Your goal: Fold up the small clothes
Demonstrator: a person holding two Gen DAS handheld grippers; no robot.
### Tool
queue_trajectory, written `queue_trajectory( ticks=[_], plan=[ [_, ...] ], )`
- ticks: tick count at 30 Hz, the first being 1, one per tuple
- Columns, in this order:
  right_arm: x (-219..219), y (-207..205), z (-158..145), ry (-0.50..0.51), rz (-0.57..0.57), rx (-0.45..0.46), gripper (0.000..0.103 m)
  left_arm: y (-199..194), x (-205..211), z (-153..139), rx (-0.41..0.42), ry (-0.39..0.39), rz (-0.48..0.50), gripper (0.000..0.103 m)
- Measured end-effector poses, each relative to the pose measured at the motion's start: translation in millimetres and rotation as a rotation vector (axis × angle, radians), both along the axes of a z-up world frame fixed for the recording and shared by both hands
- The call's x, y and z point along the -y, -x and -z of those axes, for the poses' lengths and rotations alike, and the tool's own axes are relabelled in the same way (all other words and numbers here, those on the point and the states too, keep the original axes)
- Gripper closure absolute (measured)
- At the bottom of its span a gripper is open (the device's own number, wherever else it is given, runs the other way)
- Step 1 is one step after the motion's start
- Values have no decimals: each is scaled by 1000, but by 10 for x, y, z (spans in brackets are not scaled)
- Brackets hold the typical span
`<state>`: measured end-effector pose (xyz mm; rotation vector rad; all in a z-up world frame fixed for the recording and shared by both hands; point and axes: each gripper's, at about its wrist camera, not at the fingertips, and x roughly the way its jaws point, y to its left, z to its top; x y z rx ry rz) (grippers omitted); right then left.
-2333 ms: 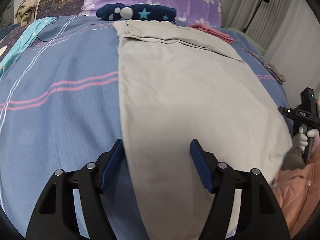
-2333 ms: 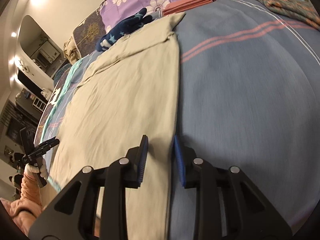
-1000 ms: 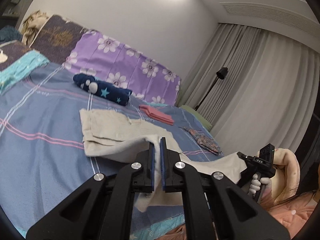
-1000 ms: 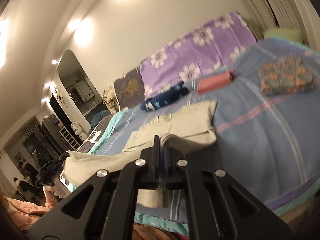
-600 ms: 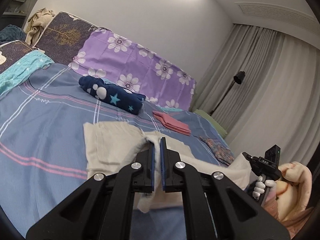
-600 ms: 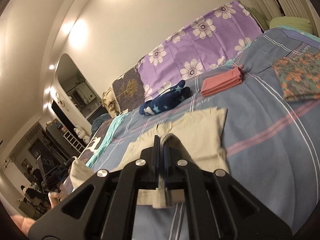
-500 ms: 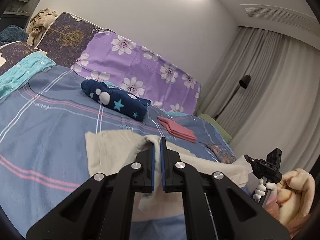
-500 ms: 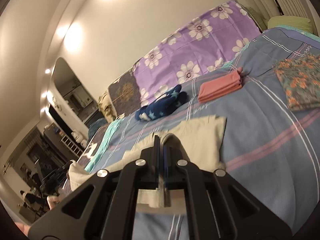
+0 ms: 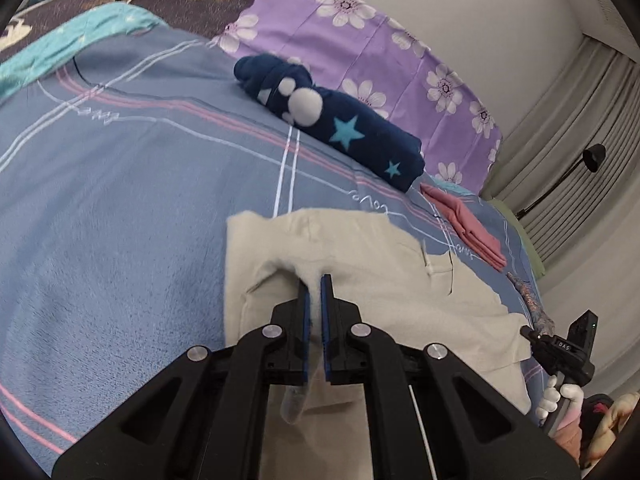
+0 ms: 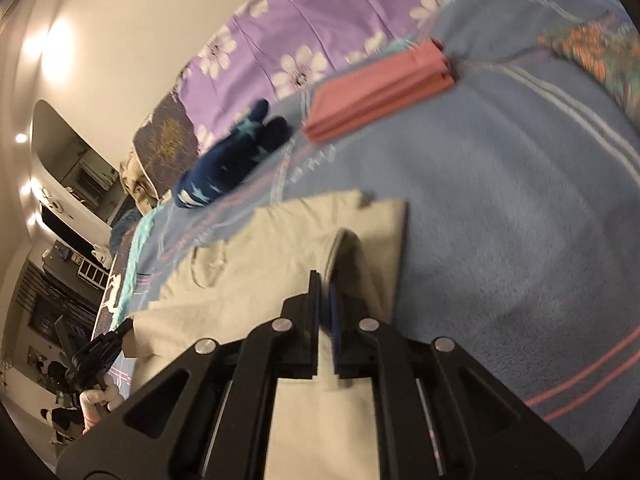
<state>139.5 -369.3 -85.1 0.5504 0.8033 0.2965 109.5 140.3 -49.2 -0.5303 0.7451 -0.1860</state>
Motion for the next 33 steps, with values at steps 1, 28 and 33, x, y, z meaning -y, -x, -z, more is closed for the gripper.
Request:
queue_trajectory(
  ticks=[1,28,33],
  plan=[
    [24,10,8,-4,-5,-1,92,17,-18,-1,3,-1,4,98],
    [-107,-1007,-509,66,8,3,77,-981,-157,-409,1,21,-4,78],
    [-127,-1016,-248,144,-30,-33,67,-1021,-153,-247,-44,-79,16,55]
  ],
)
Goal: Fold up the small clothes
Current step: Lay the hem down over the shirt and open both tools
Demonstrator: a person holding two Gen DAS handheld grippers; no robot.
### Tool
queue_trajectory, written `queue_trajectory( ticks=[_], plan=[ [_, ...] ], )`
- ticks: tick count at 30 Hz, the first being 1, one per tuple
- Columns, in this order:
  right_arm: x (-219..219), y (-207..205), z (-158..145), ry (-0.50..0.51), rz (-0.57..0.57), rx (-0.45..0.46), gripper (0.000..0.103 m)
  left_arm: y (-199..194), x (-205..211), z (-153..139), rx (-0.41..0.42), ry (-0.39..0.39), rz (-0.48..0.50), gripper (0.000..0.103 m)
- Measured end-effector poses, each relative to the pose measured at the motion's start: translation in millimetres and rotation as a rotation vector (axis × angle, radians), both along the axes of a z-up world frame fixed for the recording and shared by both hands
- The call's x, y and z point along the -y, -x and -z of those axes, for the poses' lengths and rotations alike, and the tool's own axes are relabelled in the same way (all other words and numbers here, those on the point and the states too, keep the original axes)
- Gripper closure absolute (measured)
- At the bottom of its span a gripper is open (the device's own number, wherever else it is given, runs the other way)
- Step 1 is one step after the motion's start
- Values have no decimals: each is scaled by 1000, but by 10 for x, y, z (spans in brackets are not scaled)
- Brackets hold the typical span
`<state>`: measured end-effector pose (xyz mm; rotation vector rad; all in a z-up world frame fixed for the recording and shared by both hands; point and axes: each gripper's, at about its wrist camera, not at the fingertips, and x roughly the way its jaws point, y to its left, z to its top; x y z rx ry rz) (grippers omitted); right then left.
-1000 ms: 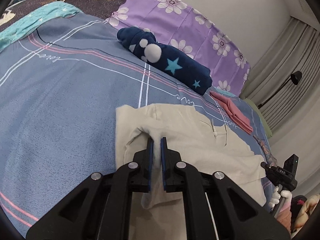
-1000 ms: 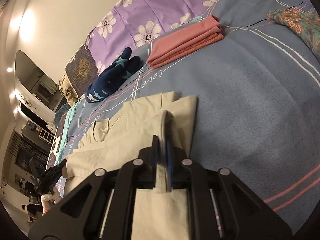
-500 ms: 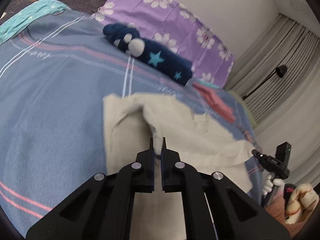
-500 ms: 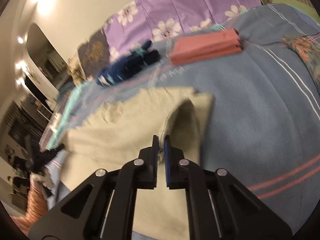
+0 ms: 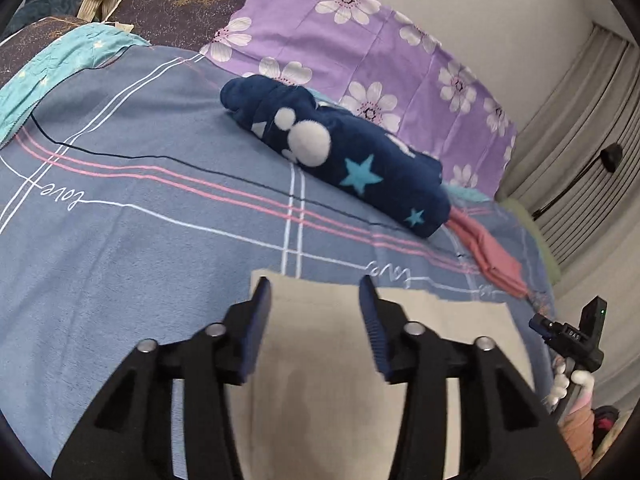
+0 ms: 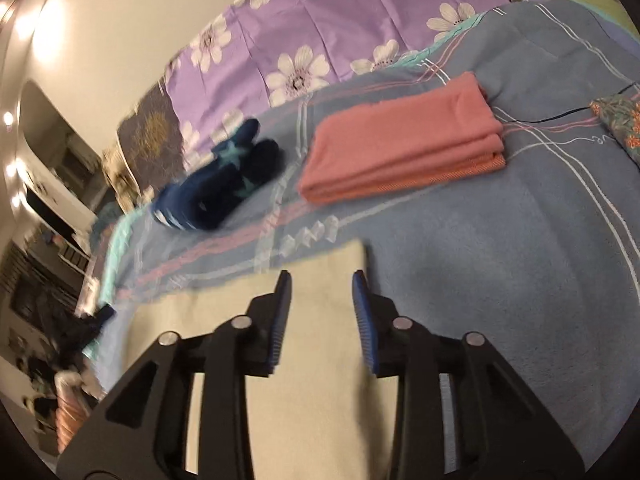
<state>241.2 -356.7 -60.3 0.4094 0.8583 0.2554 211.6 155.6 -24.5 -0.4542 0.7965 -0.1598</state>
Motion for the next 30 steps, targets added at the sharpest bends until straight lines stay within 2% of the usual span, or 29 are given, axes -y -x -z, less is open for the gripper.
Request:
queue_trajectory(
  ticks=[3,6,8,9,10,12,14,15,17,19,22,26,30],
  plan=[
    [53,-61,146,-15,3,-41,67,-94,-40,170,-78,-9,5,53],
    [-16,-159,197,-20,-30,-51,61,-157,-29,309,-131,-30,19,54],
    [-80,-209,238,-8,-49,-62,61,-181,35,341,-131,-38,48,81],
    [-117,-209,241,-11,-64,-57,84,-179,66,335,-124,-42,61,102],
    [-130,-195,218,-15,-72,-47,100,-164,83,315,-112,-41,65,101],
    [-116,-110,104,4,-34,-2,101,-88,110,199,-59,-69,49,101],
    [-41,-9,3,26,2,23,101,-10,118,97,-27,-159,-4,100],
    [14,46,-17,45,30,20,97,24,124,57,-26,-205,-30,95],
    [121,152,-4,31,38,-1,85,159,169,-51,-6,-238,-36,82],
    [218,333,3,7,24,10,81,322,303,-160,28,-255,-5,58],
    [319,624,75,35,7,2,81,607,774,-298,82,-295,116,54],
    [444,883,233,38,5,-43,81,916,1809,-295,65,-272,389,51],
    [444,1237,262,10,-62,-30,81,1255,2838,-189,71,-295,621,51]
  ],
)
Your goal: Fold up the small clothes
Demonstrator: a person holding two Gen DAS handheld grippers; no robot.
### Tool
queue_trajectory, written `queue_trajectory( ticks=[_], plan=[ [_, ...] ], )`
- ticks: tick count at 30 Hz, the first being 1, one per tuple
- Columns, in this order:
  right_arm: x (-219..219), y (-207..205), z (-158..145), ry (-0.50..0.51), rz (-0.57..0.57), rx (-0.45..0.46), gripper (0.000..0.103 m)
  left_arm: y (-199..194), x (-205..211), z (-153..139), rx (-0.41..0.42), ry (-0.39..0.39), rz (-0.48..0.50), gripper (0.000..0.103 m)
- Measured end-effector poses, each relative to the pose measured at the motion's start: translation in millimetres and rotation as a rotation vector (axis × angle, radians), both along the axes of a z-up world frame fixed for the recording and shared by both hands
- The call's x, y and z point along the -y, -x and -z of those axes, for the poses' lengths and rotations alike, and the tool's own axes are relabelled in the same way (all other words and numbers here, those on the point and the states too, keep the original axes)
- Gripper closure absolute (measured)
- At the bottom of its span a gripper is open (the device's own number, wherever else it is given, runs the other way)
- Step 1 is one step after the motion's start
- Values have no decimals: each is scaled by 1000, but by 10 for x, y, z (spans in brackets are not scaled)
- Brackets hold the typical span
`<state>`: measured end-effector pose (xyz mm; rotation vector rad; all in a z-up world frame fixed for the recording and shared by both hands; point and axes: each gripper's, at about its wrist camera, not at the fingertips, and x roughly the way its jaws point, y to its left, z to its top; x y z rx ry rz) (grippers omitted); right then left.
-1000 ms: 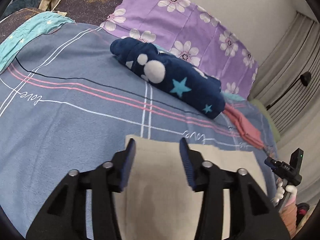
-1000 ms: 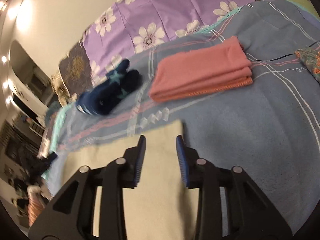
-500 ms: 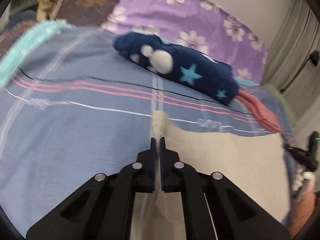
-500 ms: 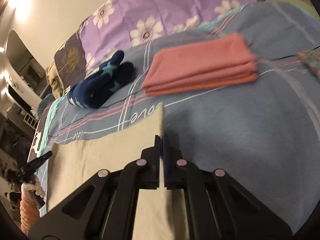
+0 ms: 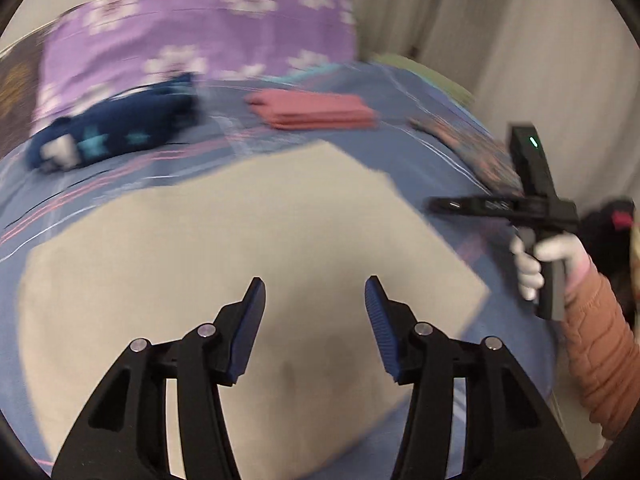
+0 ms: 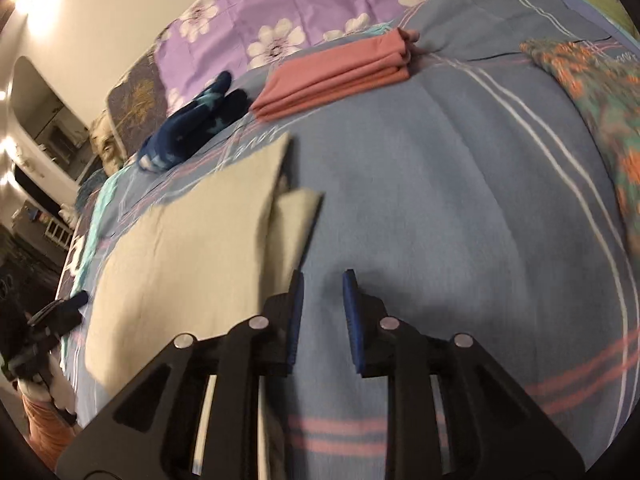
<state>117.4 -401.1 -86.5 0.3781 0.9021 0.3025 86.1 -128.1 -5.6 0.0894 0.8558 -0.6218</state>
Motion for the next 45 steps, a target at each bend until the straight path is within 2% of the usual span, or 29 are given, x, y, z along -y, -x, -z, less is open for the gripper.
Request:
queue_trajectory(
  ticks=[4,7,11,15,21,26,33,35,38,39,40,41,43,45],
  plan=[
    [-31,424,34,-68,-99,12,81,137,601,121,-23,-25,106,51],
    [-116,686,69,-141,-194,33,81,52,768,203,-74,-14,88,51],
    [-207,782,126,-177,-254,40,81,-93,888,242,-108,-5,25,51],
    [-268,772,139,-160,-283,49,81,-192,982,257,-124,5,-8,51],
    [-13,736,128,-160,-226,72,81,-242,991,309,-153,19,-36,51],
    [-154,766,243,-144,-286,54,78,-254,1045,376,-197,47,-29,50],
    [-264,884,52,-143,-335,134,75,-274,1197,405,-216,38,0,50],
    [-324,886,48,-129,-364,126,73,-281,1243,381,-209,39,13,50],
    [-436,849,120,-129,-393,91,73,-295,1336,416,-196,-13,28,50],
    [-481,850,142,-126,-405,81,73,-298,1364,460,-201,-33,42,52],
    [-521,850,155,-119,-412,75,72,-298,1368,505,-205,-54,42,66],
    [-539,857,156,-111,-417,74,71,-299,1354,540,-208,-68,35,73],
    [-535,879,129,-97,-434,77,70,-312,1258,584,-230,-34,26,85],
    [-435,888,79,-101,-424,87,70,-328,1140,587,-250,15,11,87]
  ],
)
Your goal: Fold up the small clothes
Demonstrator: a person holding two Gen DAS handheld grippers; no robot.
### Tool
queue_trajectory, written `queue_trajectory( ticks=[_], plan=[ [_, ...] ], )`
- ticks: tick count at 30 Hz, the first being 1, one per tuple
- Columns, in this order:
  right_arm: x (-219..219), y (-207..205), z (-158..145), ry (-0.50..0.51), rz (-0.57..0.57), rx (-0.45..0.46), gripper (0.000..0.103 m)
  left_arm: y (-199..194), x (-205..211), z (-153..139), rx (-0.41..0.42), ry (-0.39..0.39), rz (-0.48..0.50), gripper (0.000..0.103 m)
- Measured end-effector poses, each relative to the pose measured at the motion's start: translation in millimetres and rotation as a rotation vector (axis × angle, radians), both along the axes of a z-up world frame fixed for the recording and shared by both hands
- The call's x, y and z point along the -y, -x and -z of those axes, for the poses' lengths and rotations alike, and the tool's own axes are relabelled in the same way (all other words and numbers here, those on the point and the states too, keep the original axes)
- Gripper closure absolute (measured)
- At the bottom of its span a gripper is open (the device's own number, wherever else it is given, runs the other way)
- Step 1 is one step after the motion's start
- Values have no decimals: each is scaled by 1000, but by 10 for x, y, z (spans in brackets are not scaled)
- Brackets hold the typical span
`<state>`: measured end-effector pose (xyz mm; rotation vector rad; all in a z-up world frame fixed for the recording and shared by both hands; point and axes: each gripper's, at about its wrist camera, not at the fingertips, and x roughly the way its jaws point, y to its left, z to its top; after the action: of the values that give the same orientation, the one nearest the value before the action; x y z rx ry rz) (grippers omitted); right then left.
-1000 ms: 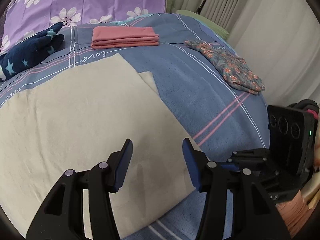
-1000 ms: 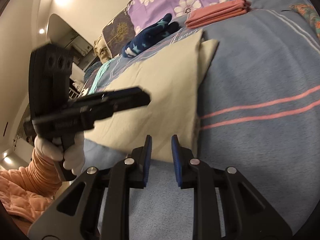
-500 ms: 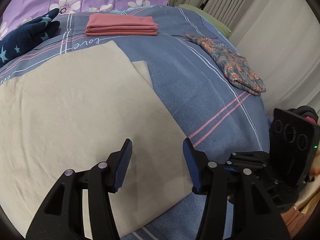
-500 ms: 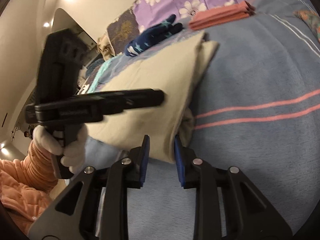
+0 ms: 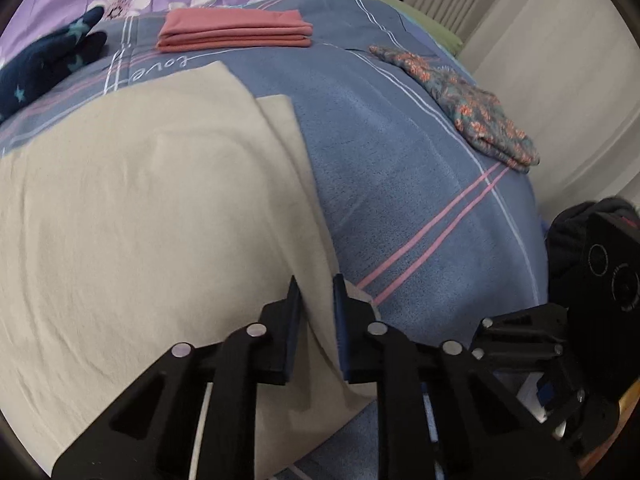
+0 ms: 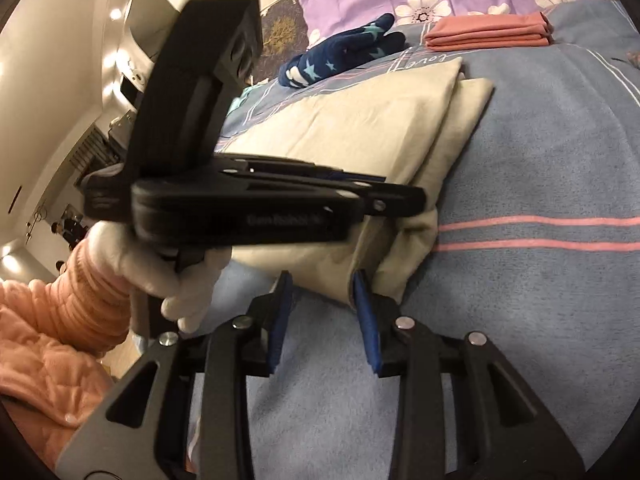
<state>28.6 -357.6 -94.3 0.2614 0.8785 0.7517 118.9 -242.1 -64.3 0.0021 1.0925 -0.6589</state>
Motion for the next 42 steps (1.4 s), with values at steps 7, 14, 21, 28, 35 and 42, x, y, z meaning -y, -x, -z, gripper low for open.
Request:
queue_trajectory(
  ticks=[7,14,21,28,35,42],
  plan=[
    [428,-236,37,21,214,-37,72,67,-72,11,-4,42,22,87],
    [413,-741,116,-12,240,-89,72,182,-30,73,2,25,39,87],
    [351,-1497,125,-13,287,-134,75,332,76,77,9,-36,113,85],
    [303,-1741,43,-30,333,-121,101,346,151,52,-9,-38,184,86],
    [239,-1728,-186,105,385,34,101,330,236,54,13,-38,245,88],
    [378,-1729,120,90,387,-30,100,476,236,15,21,-41,245,88]
  ],
)
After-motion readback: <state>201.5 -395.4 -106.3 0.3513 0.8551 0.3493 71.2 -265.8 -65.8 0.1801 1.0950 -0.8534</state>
